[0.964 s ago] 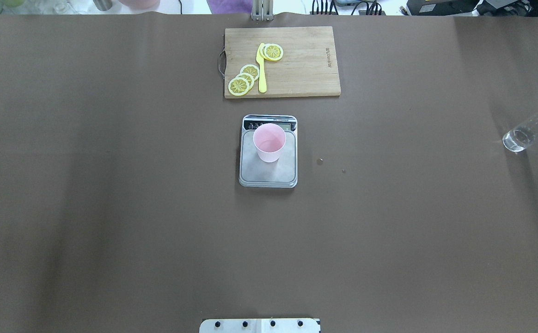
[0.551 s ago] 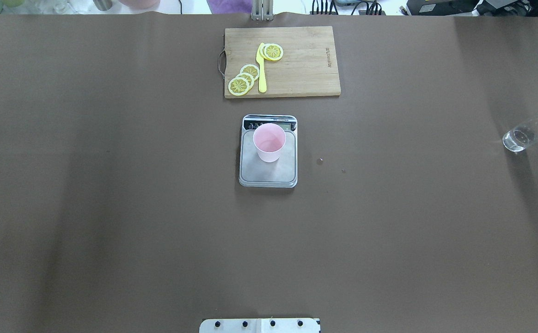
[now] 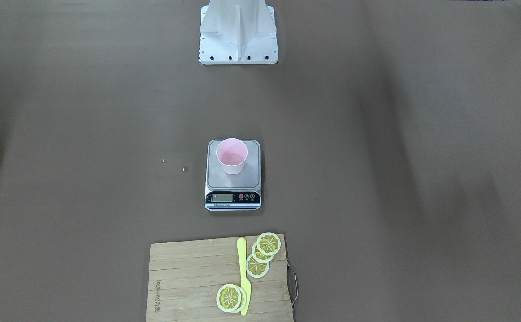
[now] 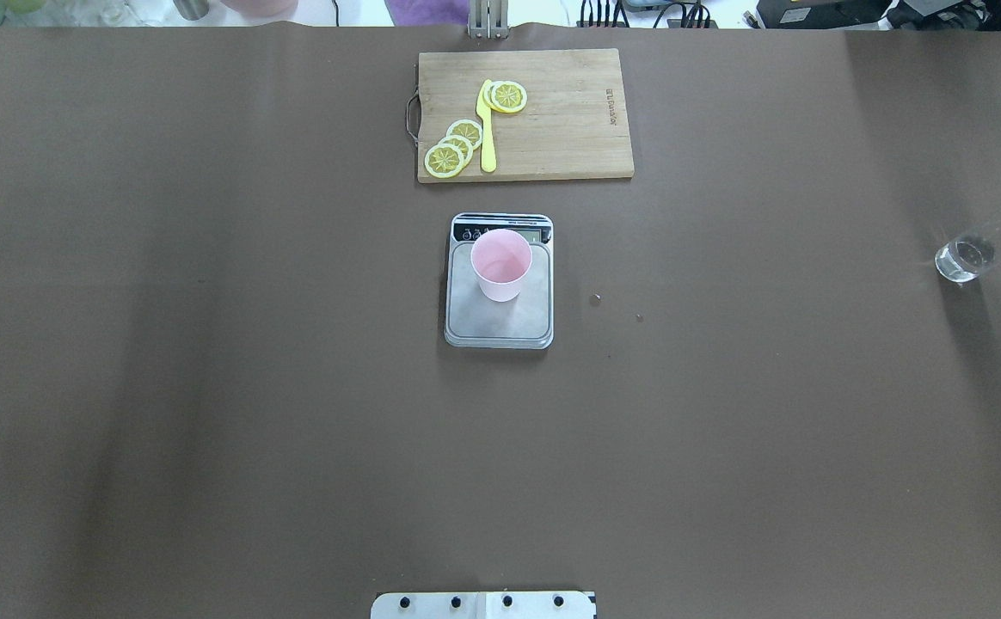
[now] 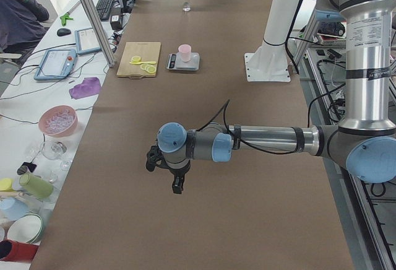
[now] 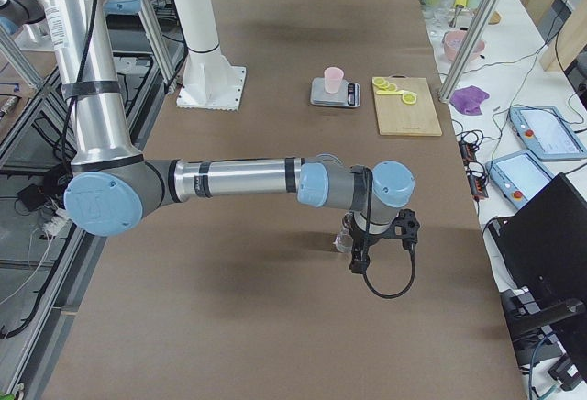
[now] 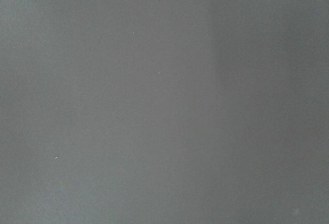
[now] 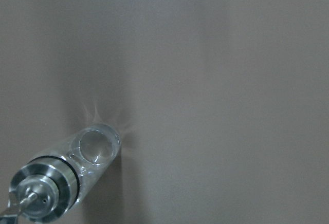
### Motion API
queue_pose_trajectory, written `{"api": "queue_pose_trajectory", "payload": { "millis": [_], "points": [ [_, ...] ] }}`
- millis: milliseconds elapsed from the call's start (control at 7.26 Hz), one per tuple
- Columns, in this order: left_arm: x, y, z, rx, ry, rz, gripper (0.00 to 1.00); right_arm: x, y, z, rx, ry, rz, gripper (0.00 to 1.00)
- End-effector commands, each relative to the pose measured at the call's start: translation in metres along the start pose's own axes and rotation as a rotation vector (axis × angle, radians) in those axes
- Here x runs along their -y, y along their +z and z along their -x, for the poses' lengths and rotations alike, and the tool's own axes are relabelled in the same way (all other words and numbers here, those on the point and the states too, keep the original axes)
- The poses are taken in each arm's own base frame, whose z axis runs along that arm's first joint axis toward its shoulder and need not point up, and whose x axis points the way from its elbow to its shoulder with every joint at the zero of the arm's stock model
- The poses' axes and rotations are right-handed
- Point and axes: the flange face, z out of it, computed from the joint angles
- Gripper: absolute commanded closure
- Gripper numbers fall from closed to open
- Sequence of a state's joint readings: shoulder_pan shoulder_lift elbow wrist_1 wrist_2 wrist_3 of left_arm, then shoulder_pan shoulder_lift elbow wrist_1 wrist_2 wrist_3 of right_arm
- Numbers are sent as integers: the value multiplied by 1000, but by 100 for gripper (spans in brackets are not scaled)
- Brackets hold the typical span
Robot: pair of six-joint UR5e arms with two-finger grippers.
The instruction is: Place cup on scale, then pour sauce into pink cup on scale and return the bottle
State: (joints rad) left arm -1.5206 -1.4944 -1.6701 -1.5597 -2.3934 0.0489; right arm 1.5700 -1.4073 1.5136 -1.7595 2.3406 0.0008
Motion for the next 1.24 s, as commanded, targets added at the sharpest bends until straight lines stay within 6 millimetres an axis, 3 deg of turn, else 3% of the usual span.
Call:
{"api": "queue_pose_trajectory", "payload": {
  "millis": [0,413,551,826,1102],
  "points": [
    [10,-10,-3,-1,-37,24,2,-14,-13,10,-30,-33,-31,0],
    [18,-17,-7,5,-26,9,2,-25,-19,19,0,-41,-40,0],
    [19,-18,-8,6,-23,6,2,-43,-2,-1,-32,-26,-17,0],
    [13,-13,-3,6,-27,10,2,-55,-15,2,-105,-56,-50,0],
    [11,-17,-2,6,-28,3,2,-53,-25,10,-135,-74,-70,0]
  ]
}}
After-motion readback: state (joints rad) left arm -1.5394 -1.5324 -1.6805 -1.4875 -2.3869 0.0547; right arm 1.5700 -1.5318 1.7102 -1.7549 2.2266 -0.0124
